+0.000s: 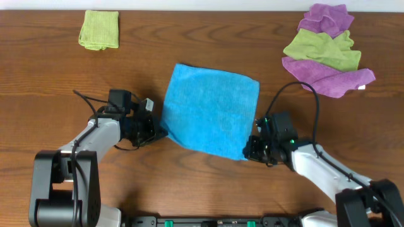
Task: Fold the cloth
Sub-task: 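Lift the bottom edge with both grippers and fold it up over the top edge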
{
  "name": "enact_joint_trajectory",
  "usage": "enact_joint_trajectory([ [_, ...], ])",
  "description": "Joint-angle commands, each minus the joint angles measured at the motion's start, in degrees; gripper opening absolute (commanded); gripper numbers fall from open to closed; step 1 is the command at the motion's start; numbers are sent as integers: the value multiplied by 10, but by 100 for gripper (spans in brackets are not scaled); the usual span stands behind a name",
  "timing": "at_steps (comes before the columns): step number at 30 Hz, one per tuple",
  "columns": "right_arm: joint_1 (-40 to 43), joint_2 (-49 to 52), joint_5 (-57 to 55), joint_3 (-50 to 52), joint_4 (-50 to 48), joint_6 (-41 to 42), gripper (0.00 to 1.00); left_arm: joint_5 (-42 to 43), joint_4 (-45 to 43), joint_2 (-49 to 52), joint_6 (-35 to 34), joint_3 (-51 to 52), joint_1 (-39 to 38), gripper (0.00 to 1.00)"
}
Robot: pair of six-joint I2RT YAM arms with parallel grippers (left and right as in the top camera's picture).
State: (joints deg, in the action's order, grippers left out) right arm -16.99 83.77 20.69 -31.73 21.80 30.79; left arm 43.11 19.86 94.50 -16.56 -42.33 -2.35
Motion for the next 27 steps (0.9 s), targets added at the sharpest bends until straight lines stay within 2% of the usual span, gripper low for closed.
enact_joint_trajectory([
  [1,-3,12,-86,-49,58,-39,1,29,-9,-2,-9,-14,-1,6],
  [6,-3,12,-132,-127,136,-51,1,30,-39,-8,-9,-41,-28,6],
  [10,-3,12,-133,-166,153,-56,1,23,-72,-8,-9,-71,-74,6],
  [15,-2,12,-159,-188,166,-56,1,-27,-82,-8,-21,-106,-114,6],
  [22,5,12,-194,-217,179,-47,1,-77,-113,-8,-54,-126,-119,6],
  [27,13,12,-194,-238,180,-47,2,-77,-126,-8,-58,-126,-119,6],
])
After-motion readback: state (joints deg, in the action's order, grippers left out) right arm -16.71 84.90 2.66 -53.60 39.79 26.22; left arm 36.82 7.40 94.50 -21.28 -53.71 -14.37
